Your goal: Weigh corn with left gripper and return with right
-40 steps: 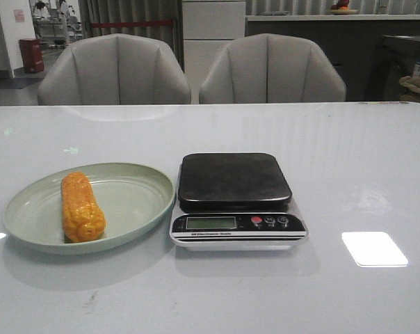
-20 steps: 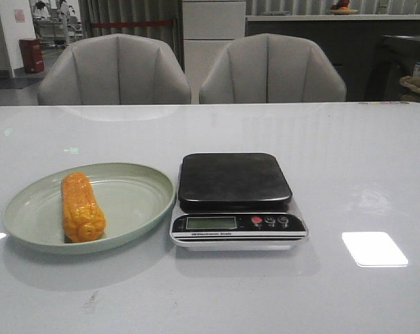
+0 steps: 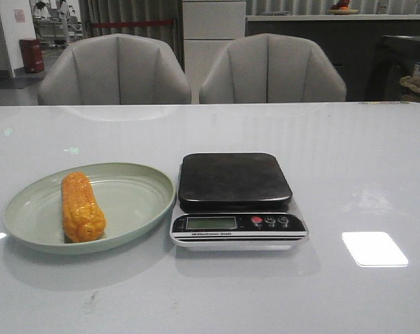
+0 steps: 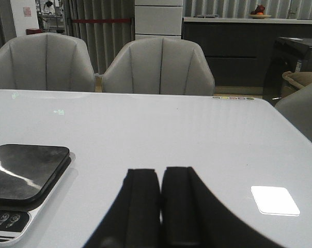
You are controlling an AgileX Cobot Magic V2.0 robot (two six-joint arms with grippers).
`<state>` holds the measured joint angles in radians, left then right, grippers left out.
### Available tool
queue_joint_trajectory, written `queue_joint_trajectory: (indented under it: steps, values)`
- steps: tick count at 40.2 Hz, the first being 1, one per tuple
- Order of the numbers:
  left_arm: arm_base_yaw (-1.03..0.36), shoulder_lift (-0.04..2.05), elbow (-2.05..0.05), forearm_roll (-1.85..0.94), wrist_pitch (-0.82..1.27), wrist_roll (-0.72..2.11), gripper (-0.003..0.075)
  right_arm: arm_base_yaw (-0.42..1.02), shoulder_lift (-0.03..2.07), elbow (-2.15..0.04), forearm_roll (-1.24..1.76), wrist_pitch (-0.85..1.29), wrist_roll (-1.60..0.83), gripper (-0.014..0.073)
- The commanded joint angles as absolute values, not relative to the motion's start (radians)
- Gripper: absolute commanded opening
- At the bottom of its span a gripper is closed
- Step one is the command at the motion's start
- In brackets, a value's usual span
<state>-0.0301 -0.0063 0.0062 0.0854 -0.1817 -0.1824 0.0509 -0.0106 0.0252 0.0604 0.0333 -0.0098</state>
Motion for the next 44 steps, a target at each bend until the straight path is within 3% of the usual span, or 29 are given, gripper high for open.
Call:
queue_joint_trajectory:
  steps: [1,18,25,39,44]
  values:
    - [-0.027,-0.025,-0.042,0.074,-0.318,-0.188,0.0114,0.046,-0.03,0.03,0.047,-0.051,-0.021,0.0164]
    - [-0.027,0.198,-0.455,0.074,0.196,-0.188,0.0114,0.046,-0.03,0.03,0.047,-0.051,-0.021,0.0164]
    - [-0.027,0.308,-0.508,-0.011,0.339,-0.188,0.0114,0.046,-0.03,0.03,0.047,-0.051,-0.021,0.0164]
    - [-0.027,0.359,-0.481,-0.046,0.346,-0.188,0.012,0.046,-0.031,0.03,0.047,-0.051,-0.021,0.0164]
    - [-0.027,0.361,-0.49,-0.041,0.351,-0.188,0.0232,0.046,-0.031,0.03,0.047,-0.051,-0.021,0.0164]
